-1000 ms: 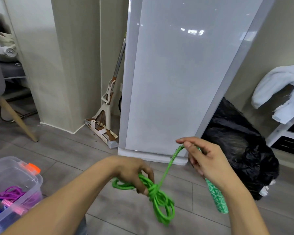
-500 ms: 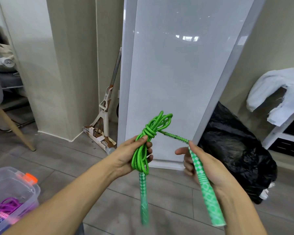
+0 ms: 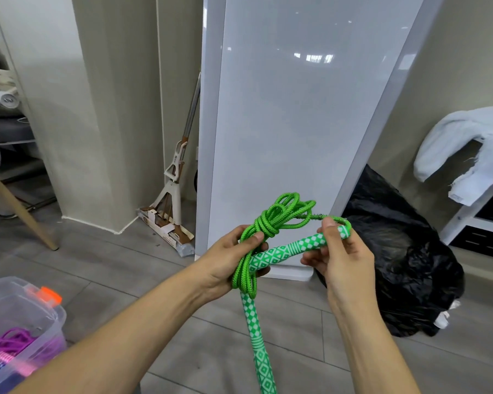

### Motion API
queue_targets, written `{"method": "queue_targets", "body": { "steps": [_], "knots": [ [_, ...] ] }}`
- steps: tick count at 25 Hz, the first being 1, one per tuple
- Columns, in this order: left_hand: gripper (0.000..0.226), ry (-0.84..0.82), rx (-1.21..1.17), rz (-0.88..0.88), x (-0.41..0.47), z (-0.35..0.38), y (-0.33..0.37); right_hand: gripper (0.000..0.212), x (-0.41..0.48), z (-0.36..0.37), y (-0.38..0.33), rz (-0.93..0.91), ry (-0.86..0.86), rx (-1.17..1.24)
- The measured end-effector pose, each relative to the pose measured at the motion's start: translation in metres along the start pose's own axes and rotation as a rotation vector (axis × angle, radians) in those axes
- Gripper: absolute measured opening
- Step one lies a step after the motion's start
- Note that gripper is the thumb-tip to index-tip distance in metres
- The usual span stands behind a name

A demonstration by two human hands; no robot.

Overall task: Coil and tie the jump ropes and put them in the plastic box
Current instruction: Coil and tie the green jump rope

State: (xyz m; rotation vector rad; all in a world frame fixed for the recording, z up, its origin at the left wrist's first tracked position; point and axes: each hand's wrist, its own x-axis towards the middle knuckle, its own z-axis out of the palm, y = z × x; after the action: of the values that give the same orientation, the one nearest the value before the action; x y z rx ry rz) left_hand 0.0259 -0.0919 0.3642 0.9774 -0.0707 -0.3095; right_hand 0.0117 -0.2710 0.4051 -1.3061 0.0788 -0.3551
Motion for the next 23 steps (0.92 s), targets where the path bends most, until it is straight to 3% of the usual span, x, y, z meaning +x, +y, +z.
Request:
{"method": "queue_targets", "body": {
  "steps": [3, 7, 10, 15, 17, 20, 23],
  "knots": [
    [0.016, 0.080, 0.013, 0.085, 0.003, -0.001, 0.000, 0.020, -0.007, 0.009, 0.007, 0.023, 0.048, 0.028],
    [0.005, 0.232, 0.131, 0.211, 0.004, -0.007, -0.003, 0.023, -0.007, 0.013, 0.019, 0.302, 0.044, 0.094],
    [0.011, 0.177, 0.195, 0.174, 0.003, -0.008, -0.004, 0.024, -0.003, 0.006, 0.023, 0.490, 0.057, 0.064],
    [0.016, 0.127, 0.210, 0.136, 0.000, -0.008, -0.005, 0.024, 0.000, -0.002, 0.019, 0.560, 0.031, -0.014],
    [0.022, 0.128, 0.363, 0.177, -0.003, -0.006, -0.009, 0.026, 0.001, -0.003, 0.022, 0.576, 0.011, -0.076],
    [0.025, 0.265, 0.537, 0.276, 0.000, -0.003, -0.018, 0.026, 0.000, -0.003, 0.026, 0.588, -0.009, -0.112],
    [0.018, 0.377, 0.218, 0.150, 0.002, 0.001, -0.016, 0.024, 0.001, -0.003, 0.021, 0.589, -0.052, -0.129]
  ]
}}
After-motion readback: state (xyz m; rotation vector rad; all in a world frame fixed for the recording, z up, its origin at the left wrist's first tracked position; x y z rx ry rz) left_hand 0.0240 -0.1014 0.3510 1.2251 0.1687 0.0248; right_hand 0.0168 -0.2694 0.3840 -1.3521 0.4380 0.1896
